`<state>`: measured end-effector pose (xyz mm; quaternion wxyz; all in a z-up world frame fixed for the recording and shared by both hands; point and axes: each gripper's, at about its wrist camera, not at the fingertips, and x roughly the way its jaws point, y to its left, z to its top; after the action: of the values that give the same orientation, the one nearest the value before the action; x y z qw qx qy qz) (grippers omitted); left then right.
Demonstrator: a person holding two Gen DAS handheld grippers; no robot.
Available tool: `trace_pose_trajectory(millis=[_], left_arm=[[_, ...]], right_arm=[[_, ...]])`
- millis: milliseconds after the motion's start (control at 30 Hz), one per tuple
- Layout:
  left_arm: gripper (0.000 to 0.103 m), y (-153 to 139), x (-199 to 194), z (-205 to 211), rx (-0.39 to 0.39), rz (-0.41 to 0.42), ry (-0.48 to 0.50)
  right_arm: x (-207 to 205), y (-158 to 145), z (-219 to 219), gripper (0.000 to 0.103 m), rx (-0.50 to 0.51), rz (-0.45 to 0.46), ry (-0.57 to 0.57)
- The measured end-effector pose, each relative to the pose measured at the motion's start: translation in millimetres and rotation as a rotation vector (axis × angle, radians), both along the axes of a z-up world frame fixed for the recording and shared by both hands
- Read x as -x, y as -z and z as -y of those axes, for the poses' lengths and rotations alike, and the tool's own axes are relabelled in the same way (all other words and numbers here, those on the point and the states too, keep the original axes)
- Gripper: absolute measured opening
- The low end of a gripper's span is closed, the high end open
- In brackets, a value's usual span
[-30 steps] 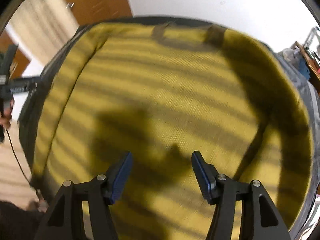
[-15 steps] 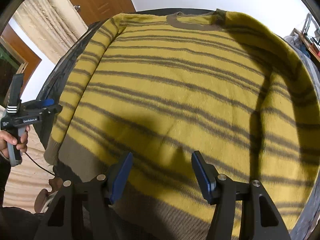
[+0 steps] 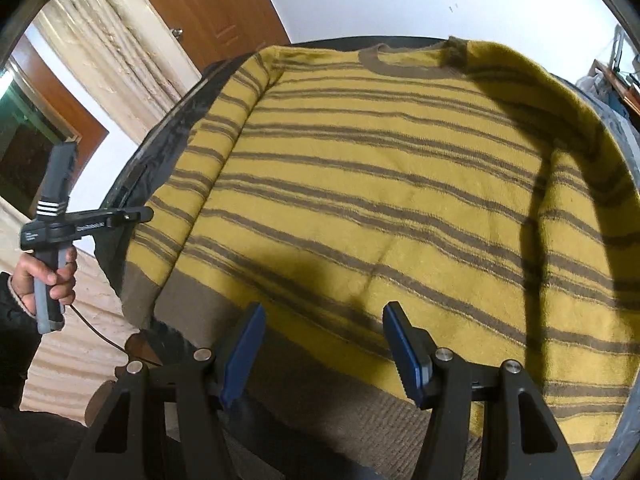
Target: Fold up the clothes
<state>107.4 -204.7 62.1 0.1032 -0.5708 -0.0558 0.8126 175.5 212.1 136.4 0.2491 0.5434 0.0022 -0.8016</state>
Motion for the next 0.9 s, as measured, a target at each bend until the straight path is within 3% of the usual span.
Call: trace_pose_trajectory(millis=[200, 400, 533, 733, 800, 900], left_arm=[[0.007, -22.1, 22.9, -31.2, -0.142, -0.020, 0.117], [0.007, -38.9, 54.8, -98.4, -0.298, -0.035, 0.238], [0.007, -52.4, 63.1, -125.2, -0.195, -0.087, 0.323], [0.014, -51.1, 71.3, -60.9, -0.035, -0.057, 0.191], [0.021, -51.7, 77.9, -37.1, 0.012, -0.066, 0.158], [0.042, -49.8, 93.3, -14.4, 0.076, -0.090, 0.160]], right_arm=[[5.3, 0.4, 2.2, 0.063, 0.033, 0.013, 0.021], [5.6, 4.2, 1.2, 0.063, 0.063, 0.037, 0.034], [0.2, 11.4, 1.7, 0.063, 0.140, 0.107, 0.008], [-7.6, 31.0, 23.5, 0.063, 0.301, 0.224, -0.015], [-10.2, 37.5, 30.8, 0.063, 0.355, 0.264, -0.023], [-14.1, 47.3, 41.7, 0.062, 0.436, 0.323, -0.034]])
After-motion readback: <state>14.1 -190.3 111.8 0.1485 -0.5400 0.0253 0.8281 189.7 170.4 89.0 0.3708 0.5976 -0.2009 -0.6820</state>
